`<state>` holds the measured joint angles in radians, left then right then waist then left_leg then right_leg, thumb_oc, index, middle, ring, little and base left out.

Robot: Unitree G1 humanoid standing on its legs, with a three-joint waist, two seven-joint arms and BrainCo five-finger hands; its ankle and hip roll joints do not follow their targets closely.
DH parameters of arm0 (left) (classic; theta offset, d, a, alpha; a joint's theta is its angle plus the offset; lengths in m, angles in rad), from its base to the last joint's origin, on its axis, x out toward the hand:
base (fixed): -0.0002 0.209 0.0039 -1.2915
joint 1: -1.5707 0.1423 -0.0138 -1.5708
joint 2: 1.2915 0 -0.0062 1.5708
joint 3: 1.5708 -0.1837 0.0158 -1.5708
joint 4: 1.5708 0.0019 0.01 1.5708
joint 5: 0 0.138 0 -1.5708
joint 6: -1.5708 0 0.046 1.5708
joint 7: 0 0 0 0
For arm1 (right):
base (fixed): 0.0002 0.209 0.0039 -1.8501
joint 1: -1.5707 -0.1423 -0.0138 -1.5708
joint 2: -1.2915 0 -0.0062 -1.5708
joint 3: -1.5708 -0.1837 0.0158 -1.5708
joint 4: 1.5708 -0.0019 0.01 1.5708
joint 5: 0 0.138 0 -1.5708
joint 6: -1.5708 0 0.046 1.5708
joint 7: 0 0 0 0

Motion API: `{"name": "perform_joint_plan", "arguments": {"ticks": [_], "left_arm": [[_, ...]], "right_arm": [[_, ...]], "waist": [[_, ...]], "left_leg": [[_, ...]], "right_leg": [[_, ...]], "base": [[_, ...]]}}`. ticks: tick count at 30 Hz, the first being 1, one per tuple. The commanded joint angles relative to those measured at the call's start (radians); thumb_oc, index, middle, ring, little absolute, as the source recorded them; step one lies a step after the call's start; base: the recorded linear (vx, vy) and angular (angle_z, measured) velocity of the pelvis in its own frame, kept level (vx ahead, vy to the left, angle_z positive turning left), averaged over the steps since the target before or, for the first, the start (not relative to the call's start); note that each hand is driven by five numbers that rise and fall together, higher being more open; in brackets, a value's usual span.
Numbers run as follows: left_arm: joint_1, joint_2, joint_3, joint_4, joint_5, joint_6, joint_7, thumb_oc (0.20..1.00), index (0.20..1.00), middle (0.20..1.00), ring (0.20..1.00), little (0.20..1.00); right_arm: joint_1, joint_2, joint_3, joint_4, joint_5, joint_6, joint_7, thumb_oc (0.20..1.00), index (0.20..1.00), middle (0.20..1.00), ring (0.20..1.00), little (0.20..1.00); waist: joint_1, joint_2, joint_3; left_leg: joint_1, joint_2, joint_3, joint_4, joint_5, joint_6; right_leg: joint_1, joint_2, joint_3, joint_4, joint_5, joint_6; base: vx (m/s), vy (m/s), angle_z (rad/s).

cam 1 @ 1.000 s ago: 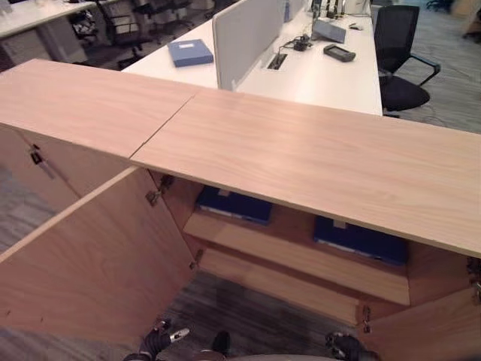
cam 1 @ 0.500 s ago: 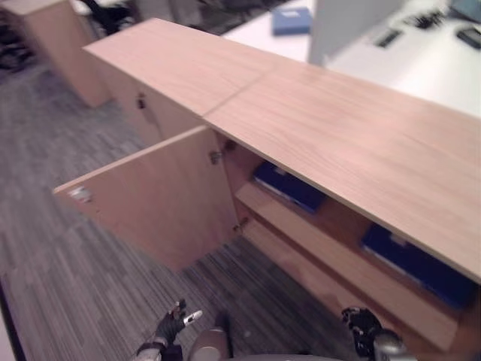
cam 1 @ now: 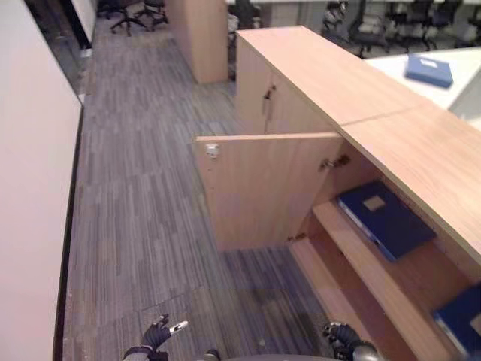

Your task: Put the empty folder in the office cabinet

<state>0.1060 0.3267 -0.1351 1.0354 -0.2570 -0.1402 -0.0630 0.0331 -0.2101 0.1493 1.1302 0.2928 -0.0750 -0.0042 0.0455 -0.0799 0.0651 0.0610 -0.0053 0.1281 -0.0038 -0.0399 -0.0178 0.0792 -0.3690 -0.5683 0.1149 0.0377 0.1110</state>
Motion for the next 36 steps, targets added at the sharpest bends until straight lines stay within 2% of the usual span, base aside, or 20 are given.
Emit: {"name": "perform_joint_plan", "arguments": {"ticks": [1, 2, 3, 4, 5, 6, 8, 12, 16, 18, 20, 25, 29, 30, 31, 32, 34, 35, 36], "left_arm": [[-0.028, -0.008, -0.002, -0.002, 0.040, -0.033, 0.003, 1.000, 1.000, 1.000, 1.000, 1.000], [-0.036, -0.005, -0.010, 0.000, 0.042, -0.035, 0.005, 1.000, 1.000, 1.000, 1.000, 1.000], [-0.043, -0.004, -0.025, -0.003, 0.040, -0.040, 0.007, 1.000, 1.000, 1.000, 1.000, 1.000], [-0.044, -0.004, -0.025, -0.002, 0.040, -0.040, 0.007, 1.000, 1.000, 1.000, 1.000, 1.000], [-0.051, -0.001, -0.030, 0.000, 0.035, -0.040, 0.008, 1.000, 1.000, 1.000, 1.000, 1.000], [-0.052, 0.000, -0.032, 0.003, 0.033, -0.040, 0.006, 1.000, 1.000, 1.000, 1.000, 1.000], [-0.055, -0.002, -0.029, 0.037, 0.046, -0.042, 0.009, 1.000, 1.000, 1.000, 1.000, 1.000], [-0.053, -0.011, -0.026, 0.070, 0.069, -0.044, 0.020, 1.000, 1.000, 1.000, 1.000, 1.000], [-0.053, -0.023, -0.016, 0.062, 0.060, -0.043, 0.028, 1.000, 1.000, 1.000, 1.000, 1.000], [-0.053, -0.022, -0.021, 0.056, 0.062, -0.046, 0.027, 1.000, 1.000, 1.000, 1.000, 1.000], [-0.048, -0.024, -0.019, 0.060, 0.060, -0.045, 0.025, 1.000, 1.000, 1.000, 1.000, 1.000], [-0.044, -0.032, 0.002, 0.081, 0.042, -0.038, 0.029, 1.000, 1.000, 1.000, 1.000, 1.000], [-0.041, -0.055, -0.002, 0.106, 0.035, -0.034, 0.026, 1.000, 1.000, 1.000, 1.000, 1.000], [-0.041, -0.055, -0.002, 0.106, 0.034, -0.034, 0.026, 1.000, 1.000, 1.000, 1.000, 1.000], [-0.042, -0.061, -0.005, 0.098, 0.020, -0.033, 0.023, 1.000, 1.000, 1.000, 1.000, 1.000], [-0.042, -0.061, -0.005, 0.097, 0.020, -0.033, 0.023, 1.000, 1.000, 1.000, 1.000, 1.000], [-0.044, -0.063, -0.010, 0.081, 0.007, -0.033, 0.021, 1.000, 1.000, 1.000, 1.000, 1.000], [-0.047, -0.065, -0.015, 0.079, 0.004, -0.035, 0.025, 1.000, 1.000, 1.000, 1.000, 1.000], [-0.048, -0.066, -0.017, 0.077, 0.000, -0.035, 0.026, 1.000, 1.000, 1.000, 1.000, 1.000]], "right_arm": [[-0.047, -0.032, -0.010, 0.010, -0.001, -0.014, -0.008, 0.200, 0.200, 0.200, 0.200, 0.200], [-0.050, -0.027, -0.015, 0.010, 0.010, -0.015, -0.011, 0.200, 0.200, 0.200, 0.200, 0.200], [-0.056, -0.022, -0.016, 0.017, 0.029, -0.015, -0.010, 0.200, 0.200, 0.200, 0.200, 0.200], [-0.056, -0.022, -0.017, 0.017, 0.029, -0.015, -0.010, 0.200, 0.200, 0.200, 0.200, 0.200], [-0.060, -0.022, -0.018, 0.024, 0.044, -0.018, -0.012, 0.200, 0.200, 0.200, 0.200, 0.200], [-0.058, -0.021, -0.018, 0.029, 0.054, -0.018, -0.009, 0.200, 0.200, 0.200, 0.200, 0.200], [-0.048, -0.018, -0.016, 0.042, 0.064, -0.021, -0.006, 0.200, 0.200, 0.200, 0.200, 0.200], [-0.037, -0.019, -0.008, 0.051, 0.052, -0.023, -0.006, 0.200, 0.200, 0.200, 0.200, 0.200], [-0.047, -0.024, -0.002, 0.042, 0.032, -0.020, -0.012, 0.200, 0.200, 0.200, 0.200, 0.200], [-0.043, -0.029, -0.001, 0.034, 0.008, -0.018, -0.012, 0.200, 0.200, 0.200, 0.200, 0.200], [-0.033, -0.033, 0.003, 0.034, 0.001, -0.015, -0.007, 0.200, 0.200, 0.200, 0.200, 0.200], [-0.016, -0.048, 0.003, 0.046, -0.010, -0.011, -0.007, 0.200, 0.200, 0.200, 0.200, 0.200], [-0.004, -0.073, 0.003, 0.058, -0.013, -0.015, -0.005, 0.200, 0.200, 0.200, 0.200, 0.200], [-0.004, -0.074, 0.003, 0.058, -0.013, -0.015, -0.005, 0.200, 0.200, 0.200, 0.200, 0.200], [0.001, -0.083, 0.002, 0.061, -0.010, -0.016, -0.005, 0.200, 0.200, 0.200, 0.200, 0.200], [0.001, -0.084, 0.002, 0.061, -0.010, -0.016, -0.005, 0.200, 0.200, 0.200, 0.200, 0.200], [0.001, -0.096, -0.001, 0.061, -0.003, -0.018, -0.006, 0.200, 0.200, 0.200, 0.200, 0.200], [0.001, -0.106, -0.002, 0.066, 0.003, -0.018, -0.008, 0.200, 0.200, 0.200, 0.200, 0.200], [0.003, -0.111, -0.005, 0.069, 0.007, -0.017, -0.009, 0.200, 0.200, 0.200, 0.200, 0.200]], "waist": [[0.018, 0.048, 0.016], [0.016, 0.048, 0.021], [-0.008, 0.054, 0.026], [-0.008, 0.052, 0.022], [-0.017, 0.057, 0.024], [-0.022, 0.059, 0.022], [-0.025, 0.059, 0.008], [-0.023, 0.055, -0.003], [-0.016, 0.069, 0.012], [-0.003, 0.073, 0.024], [-0.008, 0.072, 0.023], [-0.014, 0.076, 0.012], [-0.026, 0.080, 0.014], [-0.026, 0.080, 0.015], [-0.028, 0.080, 0.025], [-0.028, 0.081, 0.025], [-0.026, 0.073, 0.050], [-0.030, 0.069, 0.064], [-0.031, 0.069, 0.066]], "left_leg": [[0.021, 0.068, -0.024, 0.031, -0.074, -0.057], [0.016, 0.060, -0.041, 0.023, -0.068, -0.051], [0.022, 0.045, -0.078, -0.009, -0.049, -0.038], [0.017, 0.043, -0.078, -0.010, -0.045, -0.037], [0.018, 0.032, -0.103, -0.023, -0.033, -0.030], [0.017, 0.022, -0.123, -0.031, -0.025, -0.023], [0.019, 0.004, -0.158, -0.056, -0.010, -0.013], [0.023, -0.004, -0.162, -0.064, -0.005, -0.012], [0.016, 0.006, -0.151, -0.062, 0.000, -0.009], [0.012, 0.009, -0.129, -0.048, -0.011, -0.011], [0.013, 0.012, -0.120, -0.037, -0.014, -0.017], [0.021, 0.033, -0.110, -0.017, -0.024, -0.033], [0.014, 0.073, -0.097, 0.057, -0.035, -0.071], [0.014, 0.074, -0.097, 0.060, -0.037, -0.071], [-0.006, 0.086, -0.093, 0.121, -0.025, -0.090], [-0.008, 0.087, -0.094, 0.125, -0.027, -0.091], [-0.060, 0.090, -0.109, 0.248, 0.019, -0.109], [-0.098, 0.106, -0.117, 0.314, 0.058, -0.119], [-0.108, 0.119, -0.111, 0.312, 0.069, -0.119]], "right_leg": [[-0.052, 0.007, 0.009, -0.002, 0.025, 0.069], [-0.061, 0.011, 0.038, 0.014, 0.020, 0.074], [-0.097, 0.061, 0.183, 0.045, -0.007, 0.074], [-0.103, 0.059, 0.184, 0.044, -0.004, 0.074], [-0.112, 0.111, 0.265, 0.045, -0.035, 0.072], [-0.116, 0.141, 0.308, 0.050, -0.052, 0.069], [-0.099, 0.184, 0.336, 0.031, -0.075, 0.049], [-0.065, 0.190, 0.341, -0.019, -0.072, 0.047], [-0.099, 0.181, 0.321, 0.029, -0.065, 0.056], [-0.096, 0.150, 0.258, 0.042, -0.064, 0.061], [-0.083, 0.148, 0.249, 0.028, -0.068, 0.057], [-0.067, 0.166, 0.270, 0.004, -0.078, 0.037], [-0.028, 0.203, 0.285, -0.043, -0.096, 0.011], [-0.027, 0.204, 0.284, -0.044, -0.096, 0.010], [-0.010, 0.219, 0.289, -0.054, -0.110, -0.004], [-0.010, 0.220, 0.288, -0.055, -0.111, -0.005], [0.003, 0.225, 0.300, -0.054, -0.118, -0.025], [0.017, 0.231, 0.306, -0.058, -0.130, -0.036], [0.026, 0.233, 0.309, -0.065, -0.134, -0.037]], "base": [[-0.01, 0.143, 0.27], [0.01, 0.166, 0.20], [0.00, 0.167, 0.25], [0.01, 0.198, 0.34], [0.02, 0.127, 0.65], [0.06, 0.150, 0.82], [0.10, 0.043, 0.94], [0.05, -0.025, 0.49], [-0.04, -0.057, -0.11], [-0.03, -0.092, -0.16], [0.03, -0.113, -0.31], [0.06, -0.141, -0.15], [0.06, -0.172, -0.15], [0.03, -0.148, -0.16], [0.01, -0.099, -0.09], [0.01, -0.130, -0.03], [0.00, -0.094, -0.07], [0.06, -0.083, -0.20], [0.11, -0.040, -0.31]]}}
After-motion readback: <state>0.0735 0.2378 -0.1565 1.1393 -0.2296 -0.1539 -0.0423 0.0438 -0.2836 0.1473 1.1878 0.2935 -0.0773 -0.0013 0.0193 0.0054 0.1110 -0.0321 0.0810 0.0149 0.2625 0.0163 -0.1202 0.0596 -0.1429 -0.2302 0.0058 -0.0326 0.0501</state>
